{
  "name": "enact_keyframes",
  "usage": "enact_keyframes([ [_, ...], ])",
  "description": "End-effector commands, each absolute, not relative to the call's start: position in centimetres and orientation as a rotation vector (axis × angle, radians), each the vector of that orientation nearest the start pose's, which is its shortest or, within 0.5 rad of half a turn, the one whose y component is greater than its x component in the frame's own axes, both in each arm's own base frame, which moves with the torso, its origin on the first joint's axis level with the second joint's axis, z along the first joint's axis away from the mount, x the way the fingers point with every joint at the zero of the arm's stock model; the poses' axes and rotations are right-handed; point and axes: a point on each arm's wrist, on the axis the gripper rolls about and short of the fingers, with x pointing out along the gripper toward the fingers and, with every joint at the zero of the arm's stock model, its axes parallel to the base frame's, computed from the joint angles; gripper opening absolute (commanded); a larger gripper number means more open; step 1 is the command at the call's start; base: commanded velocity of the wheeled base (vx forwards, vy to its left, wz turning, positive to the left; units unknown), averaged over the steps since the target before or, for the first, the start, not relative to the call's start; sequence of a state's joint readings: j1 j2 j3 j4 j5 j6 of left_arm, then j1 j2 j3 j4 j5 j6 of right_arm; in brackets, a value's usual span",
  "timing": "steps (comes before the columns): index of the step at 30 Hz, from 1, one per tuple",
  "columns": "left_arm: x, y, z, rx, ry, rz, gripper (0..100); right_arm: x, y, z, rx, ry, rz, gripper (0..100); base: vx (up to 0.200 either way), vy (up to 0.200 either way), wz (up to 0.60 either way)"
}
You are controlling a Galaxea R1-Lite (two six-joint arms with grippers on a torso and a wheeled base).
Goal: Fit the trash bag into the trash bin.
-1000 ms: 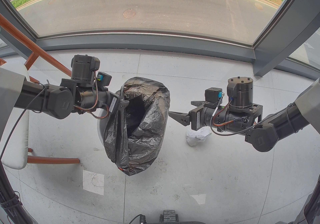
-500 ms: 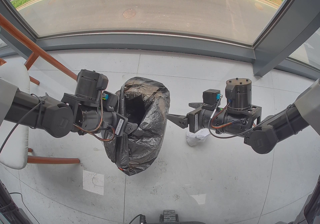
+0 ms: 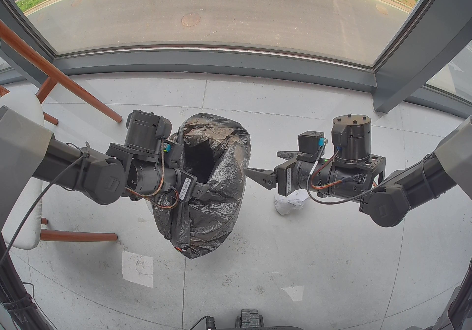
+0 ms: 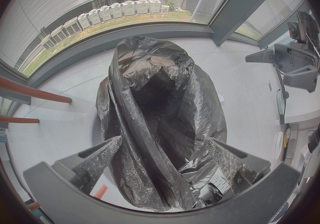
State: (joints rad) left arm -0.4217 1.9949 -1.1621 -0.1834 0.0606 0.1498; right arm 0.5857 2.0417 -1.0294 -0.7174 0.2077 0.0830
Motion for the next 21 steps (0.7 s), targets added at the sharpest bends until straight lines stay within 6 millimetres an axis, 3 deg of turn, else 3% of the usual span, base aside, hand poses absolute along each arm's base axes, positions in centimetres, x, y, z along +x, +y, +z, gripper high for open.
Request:
enact_keyframes([
  [1,35.3,-15.5,12.4,0.303,0.624,-0.393,100,32.3,22.0,12.9,0.021,0.332,0.775,100,0.000,0.000,0.00],
  [2,35.3,-15.5,12.5,0.302,0.623,-0.392,100,32.3,22.0,12.9,0.021,0.332,0.775,100,0.000,0.000,0.00],
  [3,35.6,-15.2,12.5,0.299,0.622,-0.383,0,32.3,22.0,12.8,0.020,0.336,0.775,100,0.000,0.000,0.00],
  [13,35.6,-14.5,12.3,0.291,0.635,-0.367,0,32.1,21.8,12.7,0.019,0.338,0.772,100,0.000,0.000,0.00],
  [16,35.5,-14.5,12.6,0.291,0.628,-0.369,0,31.7,21.5,13.1,0.021,0.331,0.771,100,0.000,0.000,0.00],
  [21,35.1,-14.3,13.8,0.279,0.599,-0.363,0,31.2,20.8,12.1,0.021,0.337,0.764,100,0.000,0.000,0.00],
])
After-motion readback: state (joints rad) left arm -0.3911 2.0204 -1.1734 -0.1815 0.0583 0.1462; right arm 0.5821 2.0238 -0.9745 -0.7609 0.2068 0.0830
